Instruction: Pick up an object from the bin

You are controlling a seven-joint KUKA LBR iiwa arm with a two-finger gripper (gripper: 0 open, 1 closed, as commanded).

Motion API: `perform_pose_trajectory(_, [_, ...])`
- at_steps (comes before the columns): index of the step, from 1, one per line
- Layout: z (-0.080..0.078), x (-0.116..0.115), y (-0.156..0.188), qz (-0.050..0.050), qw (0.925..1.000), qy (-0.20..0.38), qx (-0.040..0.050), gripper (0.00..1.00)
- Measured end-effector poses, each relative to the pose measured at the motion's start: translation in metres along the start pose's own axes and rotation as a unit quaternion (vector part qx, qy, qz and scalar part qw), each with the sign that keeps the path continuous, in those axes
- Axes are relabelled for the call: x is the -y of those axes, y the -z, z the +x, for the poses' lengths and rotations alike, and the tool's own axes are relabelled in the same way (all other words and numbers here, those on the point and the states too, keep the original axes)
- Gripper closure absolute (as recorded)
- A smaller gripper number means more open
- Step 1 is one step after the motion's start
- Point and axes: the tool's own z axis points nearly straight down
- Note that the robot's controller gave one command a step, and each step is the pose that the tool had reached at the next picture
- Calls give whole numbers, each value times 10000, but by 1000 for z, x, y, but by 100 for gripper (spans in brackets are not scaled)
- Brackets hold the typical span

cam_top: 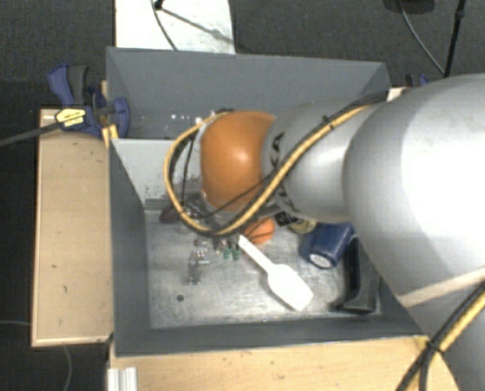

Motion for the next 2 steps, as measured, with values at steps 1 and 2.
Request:
perform_pose_trajectory(1, [23, 54, 6, 18, 10000, -3, 39, 0])
perform_pose_trajectory(2, [25, 83, 6, 12, 9992, -404, 44, 0])
